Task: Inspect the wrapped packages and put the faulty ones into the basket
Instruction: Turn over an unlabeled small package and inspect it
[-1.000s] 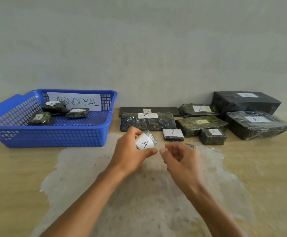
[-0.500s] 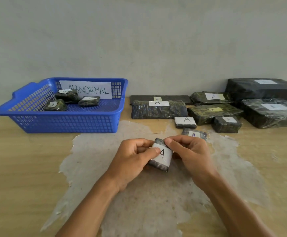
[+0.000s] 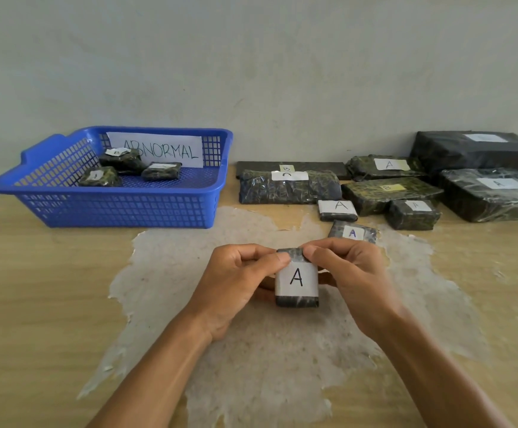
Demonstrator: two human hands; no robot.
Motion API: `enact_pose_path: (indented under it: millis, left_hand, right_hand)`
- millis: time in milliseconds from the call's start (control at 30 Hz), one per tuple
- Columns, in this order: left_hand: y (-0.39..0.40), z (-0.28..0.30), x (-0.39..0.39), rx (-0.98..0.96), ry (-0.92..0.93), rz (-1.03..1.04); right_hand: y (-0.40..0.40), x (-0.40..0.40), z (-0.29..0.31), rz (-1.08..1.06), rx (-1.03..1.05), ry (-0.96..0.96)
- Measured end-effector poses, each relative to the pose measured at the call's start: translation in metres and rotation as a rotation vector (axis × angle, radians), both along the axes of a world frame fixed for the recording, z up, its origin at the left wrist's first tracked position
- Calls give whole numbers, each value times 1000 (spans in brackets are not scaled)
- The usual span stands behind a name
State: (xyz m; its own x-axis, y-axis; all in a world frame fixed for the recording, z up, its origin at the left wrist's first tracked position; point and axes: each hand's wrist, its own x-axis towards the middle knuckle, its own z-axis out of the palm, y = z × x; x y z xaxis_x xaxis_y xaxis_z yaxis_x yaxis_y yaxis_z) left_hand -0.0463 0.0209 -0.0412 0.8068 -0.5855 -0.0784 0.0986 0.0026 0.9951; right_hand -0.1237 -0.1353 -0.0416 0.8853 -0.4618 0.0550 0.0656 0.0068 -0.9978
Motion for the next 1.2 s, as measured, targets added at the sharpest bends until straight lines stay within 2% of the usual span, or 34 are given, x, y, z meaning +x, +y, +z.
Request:
enact_pose_path:
  millis: [400,700,867,1033,1200]
  left_hand:
    - [2,-4,4,5,-113,222]
    - [2,-1,0,26,-79,100]
    - [3,-4,4,56,-181,156]
    - [3,-4,4,26,-175,197]
    - [4,2,2,32,-89,45]
  right_hand:
    - [11,0,-1,82,47,41]
    - [11,0,-1,9,-52,78]
    - [12,-1,-2,78,-35,90]
    - [11,-2,-2,160,-68,116]
    - [10,-2,-3,33,-85,74]
